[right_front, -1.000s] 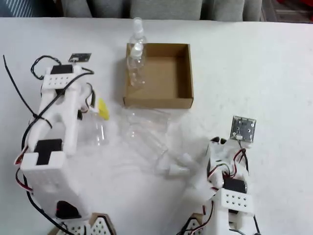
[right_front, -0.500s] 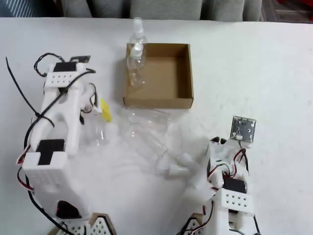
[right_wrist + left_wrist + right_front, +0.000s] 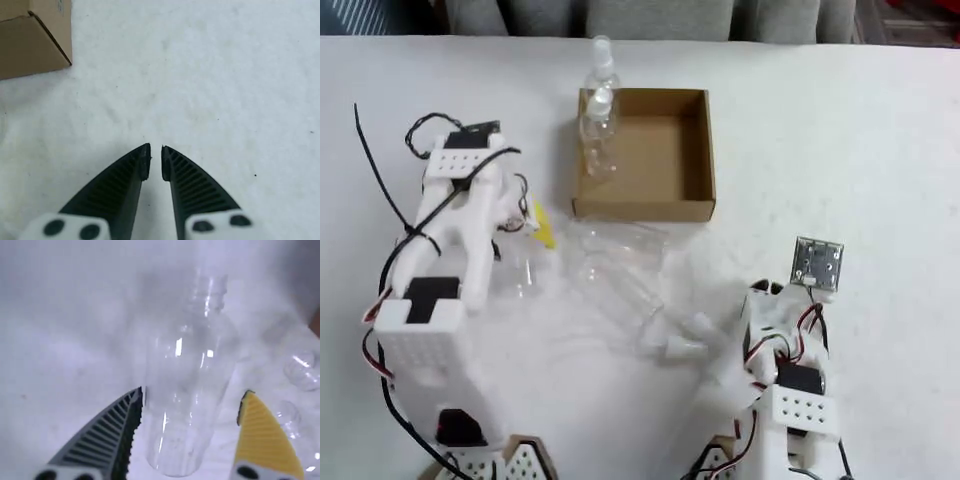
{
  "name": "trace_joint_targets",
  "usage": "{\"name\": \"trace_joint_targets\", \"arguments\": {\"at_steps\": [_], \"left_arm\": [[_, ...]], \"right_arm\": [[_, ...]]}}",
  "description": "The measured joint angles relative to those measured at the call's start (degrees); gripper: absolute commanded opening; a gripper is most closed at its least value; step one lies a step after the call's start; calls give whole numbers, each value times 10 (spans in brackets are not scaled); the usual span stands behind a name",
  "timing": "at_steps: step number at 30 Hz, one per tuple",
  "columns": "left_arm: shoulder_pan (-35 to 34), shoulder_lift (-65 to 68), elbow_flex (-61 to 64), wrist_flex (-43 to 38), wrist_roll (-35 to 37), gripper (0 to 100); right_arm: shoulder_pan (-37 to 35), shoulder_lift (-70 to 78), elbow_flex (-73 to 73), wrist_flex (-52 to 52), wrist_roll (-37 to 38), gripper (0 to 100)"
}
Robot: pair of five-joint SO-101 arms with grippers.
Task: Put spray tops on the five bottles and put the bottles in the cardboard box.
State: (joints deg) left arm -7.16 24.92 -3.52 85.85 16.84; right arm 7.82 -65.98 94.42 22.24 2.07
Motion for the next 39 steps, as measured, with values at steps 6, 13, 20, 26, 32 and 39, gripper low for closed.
{"name": "trace_joint_targets", "arguments": {"at_steps": [6, 13, 20, 26, 32, 39], "left_arm": [[4, 3, 0, -25, -25, 32], [4, 3, 0, -36, -60, 216], [2, 1, -19, -26, -61, 242], [2, -20, -25, -13, -63, 285], [2, -17, -25, -31, -62, 343], [1, 52, -117, -22, -63, 337]], "right_arm": [[0, 0, 0, 0, 0, 15], [0, 0, 0, 0, 0, 15], [0, 0, 0, 0, 0, 15], [0, 0, 0, 0, 0, 15], [0, 0, 0, 0, 0, 15], [0, 0, 0, 0, 0, 15]]}}
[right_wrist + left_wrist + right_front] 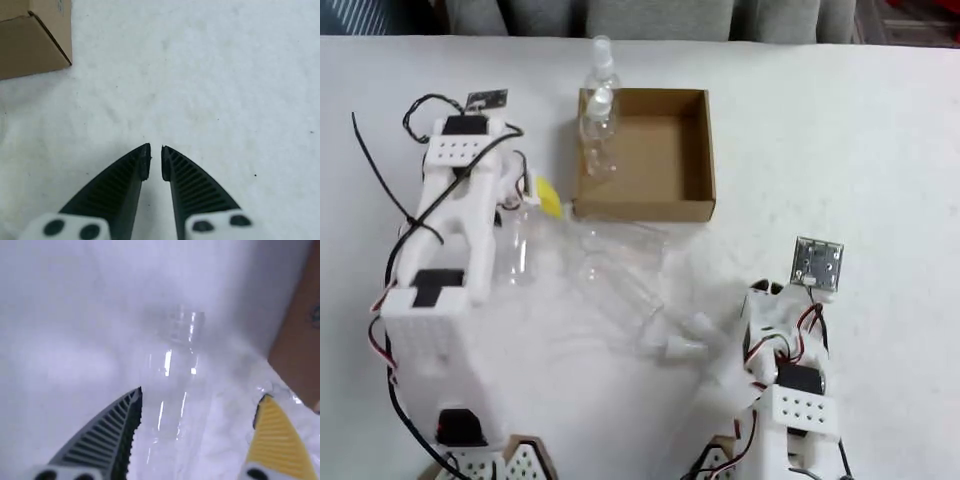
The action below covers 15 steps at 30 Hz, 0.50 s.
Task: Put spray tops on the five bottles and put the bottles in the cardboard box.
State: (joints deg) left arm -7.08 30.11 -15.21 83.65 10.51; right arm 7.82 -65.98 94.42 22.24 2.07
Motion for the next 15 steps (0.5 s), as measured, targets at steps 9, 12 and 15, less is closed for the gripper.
{"name": "trace_joint_targets", "arguments": {"at_steps": [9, 12, 15], "left_arm": [[-1, 120, -159, 92, -4, 336], [-1, 138, -199, 112, -38, 336], [-1, 143, -226, 120, -80, 336]], "right_arm": [[0, 0, 0, 0, 0, 15], [0, 0, 0, 0, 0, 15], [0, 0, 0, 0, 0, 15]]}}
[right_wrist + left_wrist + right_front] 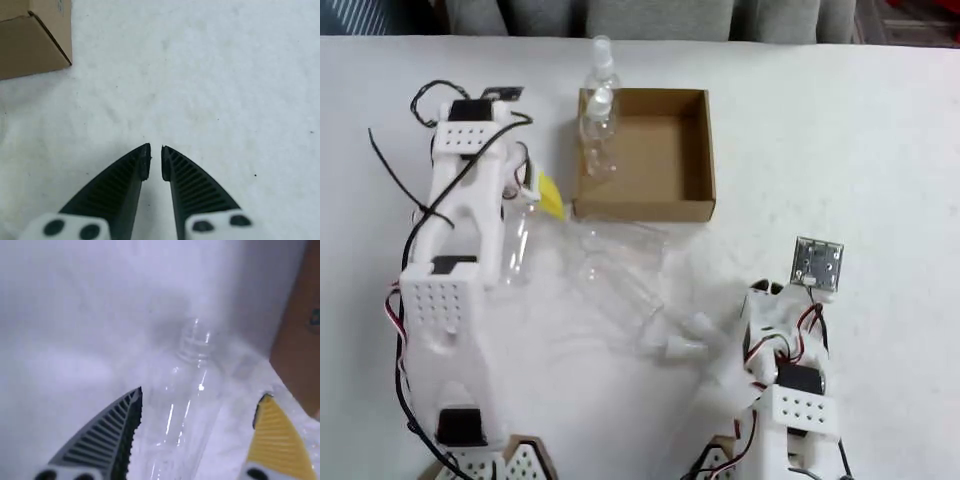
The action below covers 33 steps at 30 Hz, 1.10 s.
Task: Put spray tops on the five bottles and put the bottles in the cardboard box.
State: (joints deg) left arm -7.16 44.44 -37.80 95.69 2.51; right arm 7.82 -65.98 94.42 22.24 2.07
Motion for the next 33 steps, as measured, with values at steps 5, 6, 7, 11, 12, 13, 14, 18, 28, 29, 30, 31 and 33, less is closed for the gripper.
{"name": "trace_joint_targets", "arguments": {"at_steps": [5, 6, 7, 11, 12, 13, 14, 18, 28, 29, 30, 31, 33], "left_arm": [[0, 0, -14, 3, -71, 336], [0, 0, -14, 3, -76, 336], [0, 0, -14, 3, -80, 336], [0, 5, -15, 3, -96, 336], [0, 14, -18, 3, -98, 336], [0, 24, -19, 3, -98, 336], [0, 35, -19, 3, -99, 336], [0, 55, -19, 3, -102, 335], [1, 61, -19, -29, -106, 44], [1, 65, -19, -29, -106, 74], [2, 70, -22, -29, -106, 82], [3, 71, -25, -29, -106, 78], [3, 72, -25, -29, -106, 47]], "right_arm": [[0, 0, 0, 0, 0, 15], [0, 0, 0, 0, 0, 15], [0, 0, 0, 0, 0, 15], [0, 0, 0, 0, 0, 15], [0, 0, 0, 0, 0, 15], [0, 0, 0, 0, 0, 15], [0, 0, 0, 0, 0, 15], [0, 0, 0, 0, 0, 15], [0, 0, 0, 0, 0, 15], [0, 0, 0, 0, 0, 15], [0, 0, 0, 0, 0, 15], [0, 0, 0, 0, 0, 15], [0, 0, 0, 0, 0, 15]]}}
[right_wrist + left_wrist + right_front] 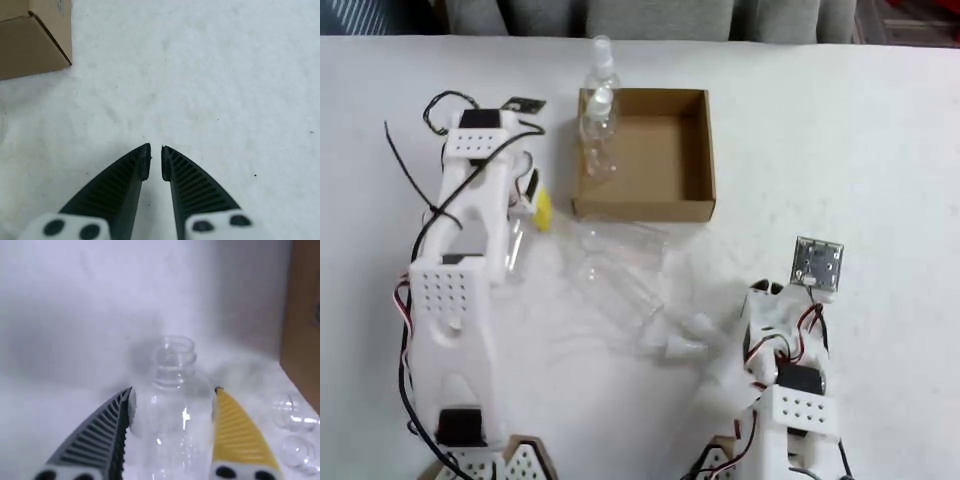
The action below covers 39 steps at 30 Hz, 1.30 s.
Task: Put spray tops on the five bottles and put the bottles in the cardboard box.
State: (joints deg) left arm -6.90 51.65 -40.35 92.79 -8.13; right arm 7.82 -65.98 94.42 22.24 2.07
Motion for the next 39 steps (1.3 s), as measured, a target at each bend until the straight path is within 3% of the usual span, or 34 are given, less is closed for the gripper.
{"name": "trace_joint_targets", "arguments": {"at_steps": [10, 17, 26, 30, 34, 39], "left_arm": [[-2, -55, 1, 56, 0, 19], [-2, -140, 67, 76, 14, 20], [-1, -300, 341, -66, 21, 20], [-1, -357, 435, -122, 23, 20], [-1, -377, 472, -152, 23, 20], [-1, -377, 476, -159, 23, 20]], "right_arm": [[34, 0, -8, 4, 0, 15], [20, 0, -131, 200, 0, 15], [-34, 0, -290, 469, 111, 15], [-61, 0, -345, 590, 122, 15], [-64, 25, -368, 617, 109, 15], [-66, 179, -409, 620, 98, 15]]}}
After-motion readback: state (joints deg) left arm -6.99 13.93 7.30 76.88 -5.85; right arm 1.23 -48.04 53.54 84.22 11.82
